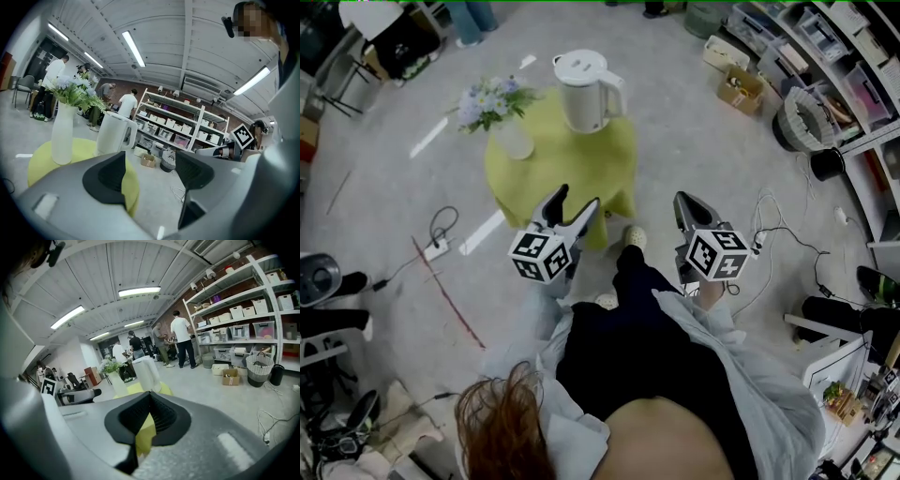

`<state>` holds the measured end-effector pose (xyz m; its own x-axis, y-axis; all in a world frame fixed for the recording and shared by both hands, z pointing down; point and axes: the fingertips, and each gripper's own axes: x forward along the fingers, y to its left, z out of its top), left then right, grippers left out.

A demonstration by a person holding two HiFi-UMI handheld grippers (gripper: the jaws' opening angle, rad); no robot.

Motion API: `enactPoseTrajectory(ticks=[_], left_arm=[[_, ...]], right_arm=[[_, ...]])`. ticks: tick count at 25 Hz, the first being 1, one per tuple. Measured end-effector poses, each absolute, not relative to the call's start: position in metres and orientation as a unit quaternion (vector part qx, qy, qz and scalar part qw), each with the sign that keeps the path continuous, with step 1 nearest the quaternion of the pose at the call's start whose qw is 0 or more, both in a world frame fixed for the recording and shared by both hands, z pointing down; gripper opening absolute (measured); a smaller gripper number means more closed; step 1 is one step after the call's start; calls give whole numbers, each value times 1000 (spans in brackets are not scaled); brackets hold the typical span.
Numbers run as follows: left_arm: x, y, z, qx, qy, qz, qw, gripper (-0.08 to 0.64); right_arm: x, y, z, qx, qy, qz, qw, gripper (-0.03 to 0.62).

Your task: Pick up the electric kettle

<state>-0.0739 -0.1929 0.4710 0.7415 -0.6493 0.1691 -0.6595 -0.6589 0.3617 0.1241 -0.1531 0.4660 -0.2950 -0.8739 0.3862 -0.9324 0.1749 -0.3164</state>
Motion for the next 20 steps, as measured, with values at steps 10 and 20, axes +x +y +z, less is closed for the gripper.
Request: enactPoseTrajectory(ticks=[10,20], left_arm=[[-34,-284,447,901,-393,-3,182,336],[-9,-332,454,892,-414,9,185,336]], right_arm=[[155,-261,449,551,-799,235,54,2],[180,-322,456,528,-812,241,61,2]])
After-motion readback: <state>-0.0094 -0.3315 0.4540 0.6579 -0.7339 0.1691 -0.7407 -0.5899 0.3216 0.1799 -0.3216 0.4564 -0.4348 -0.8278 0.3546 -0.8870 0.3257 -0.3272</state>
